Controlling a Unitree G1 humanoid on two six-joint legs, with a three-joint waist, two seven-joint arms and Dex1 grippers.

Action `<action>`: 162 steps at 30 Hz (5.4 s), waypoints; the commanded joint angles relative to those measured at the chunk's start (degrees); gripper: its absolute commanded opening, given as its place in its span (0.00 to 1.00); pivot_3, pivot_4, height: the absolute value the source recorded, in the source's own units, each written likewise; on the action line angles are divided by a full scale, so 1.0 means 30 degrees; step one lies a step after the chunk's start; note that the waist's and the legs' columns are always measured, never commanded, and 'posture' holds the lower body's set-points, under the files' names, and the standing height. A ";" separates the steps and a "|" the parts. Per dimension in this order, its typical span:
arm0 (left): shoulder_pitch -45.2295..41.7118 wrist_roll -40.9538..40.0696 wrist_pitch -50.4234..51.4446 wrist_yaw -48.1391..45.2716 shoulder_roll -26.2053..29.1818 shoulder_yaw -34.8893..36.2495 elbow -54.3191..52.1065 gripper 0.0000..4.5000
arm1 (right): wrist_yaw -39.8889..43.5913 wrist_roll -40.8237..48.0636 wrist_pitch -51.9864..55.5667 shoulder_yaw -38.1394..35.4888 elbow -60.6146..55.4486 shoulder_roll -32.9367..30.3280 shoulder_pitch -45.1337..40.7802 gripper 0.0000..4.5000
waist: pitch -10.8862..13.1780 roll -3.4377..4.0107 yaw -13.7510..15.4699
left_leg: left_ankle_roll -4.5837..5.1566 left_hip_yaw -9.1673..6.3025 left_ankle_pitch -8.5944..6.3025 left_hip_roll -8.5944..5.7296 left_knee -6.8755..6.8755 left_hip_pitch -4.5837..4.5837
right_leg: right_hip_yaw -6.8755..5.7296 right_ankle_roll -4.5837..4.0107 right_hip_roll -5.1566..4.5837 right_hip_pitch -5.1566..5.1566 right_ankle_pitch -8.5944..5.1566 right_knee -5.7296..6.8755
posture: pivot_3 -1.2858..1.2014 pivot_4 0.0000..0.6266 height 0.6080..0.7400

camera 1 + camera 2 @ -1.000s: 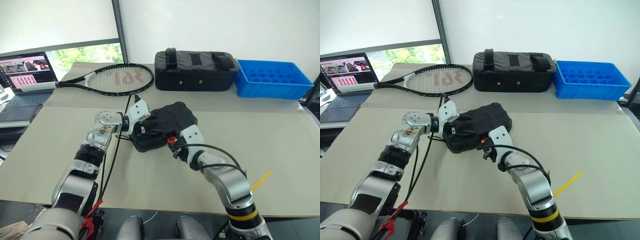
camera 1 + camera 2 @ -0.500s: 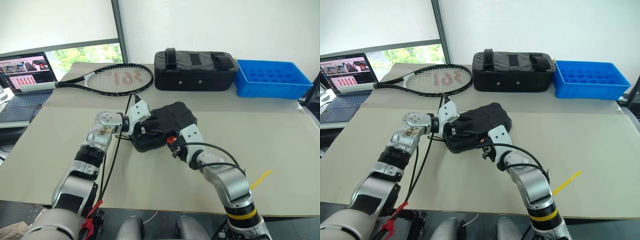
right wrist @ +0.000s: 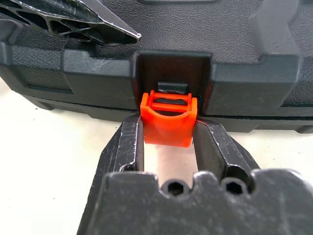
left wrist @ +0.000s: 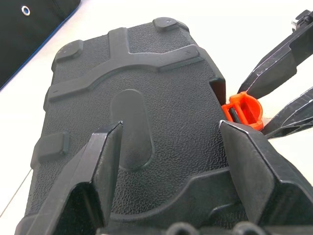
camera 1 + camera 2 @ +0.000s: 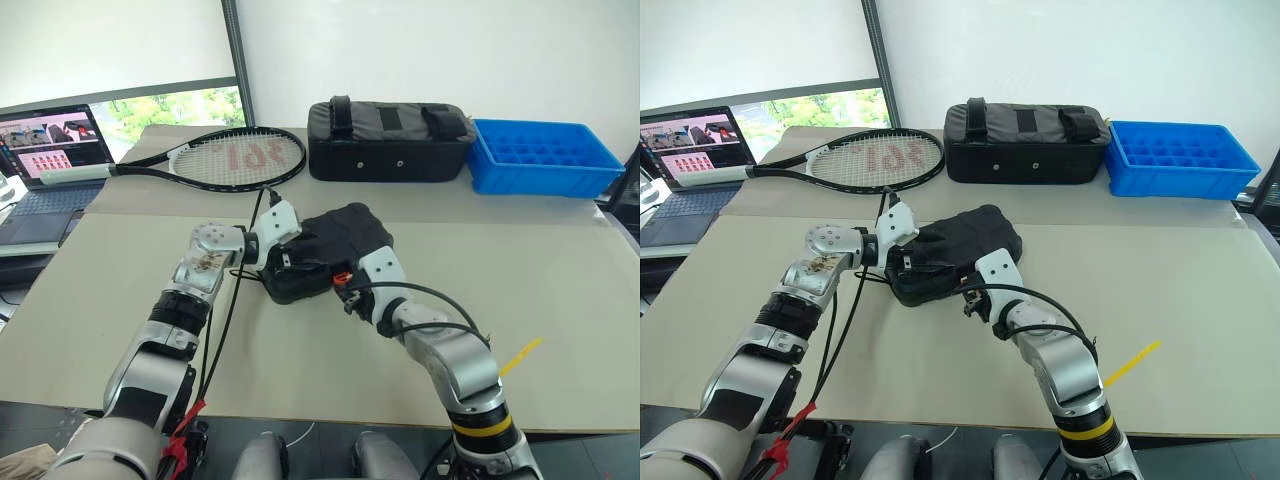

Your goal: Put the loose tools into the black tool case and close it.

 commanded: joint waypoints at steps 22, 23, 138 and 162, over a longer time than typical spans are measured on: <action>0.1287 0.1005 0.0696 -0.0539 -0.0155 -0.1301 0.0395 0.75 | -0.0386 0.0237 -0.0516 -0.0492 -0.1129 0.0497 -0.1827 0.28 | 0.0000 -0.0001 0.0018 | -0.0001 0.0002 0.0001 -0.0003 -0.0078 0.0001 | 0.0001 0.0000 -0.0003 -0.0017 0.0000 -0.0031 | 0.52 0.24 0.75; 0.1315 0.1001 0.0696 -0.0544 -0.0151 -0.1304 0.0371 0.75 | -0.0375 0.0287 -0.0488 -0.0523 -0.1172 0.0532 -0.1804 0.28 | 0.0000 -0.0001 0.0017 | -0.0001 0.0002 0.0001 -0.0003 -0.0078 0.0001 | 0.0002 0.0000 -0.0003 -0.0017 0.0000 -0.0030 | 0.52 0.24 0.75; 0.2677 -0.0776 0.2082 0.0252 0.0864 0.1166 -0.2422 0.75 | 0.3883 0.3188 -0.2874 -0.2878 -0.2762 -0.4245 -0.0412 0.26 | -0.0153 -0.0103 -0.0065 | 0.0002 0.0003 -0.0006 -0.0003 -0.0245 0.0019 | 0.0003 0.0015 -0.0016 -0.0038 -0.0012 -0.0130 | 0.52 0.24 0.75; 1.5887 -0.4994 0.5461 0.3690 0.5072 0.8831 -1.3329 1.00 | 1.6823 0.5994 -1.8477 -0.9135 1.1932 -0.9877 0.3355 0.99 | 0.0052 -0.0100 0.0130 | 0.0000 0.0037 -0.0005 0.0000 -0.0247 0.0046 | 0.0011 -0.0124 -0.0135 0.0014 0.0053 -0.0165 | 0.52 0.24 0.75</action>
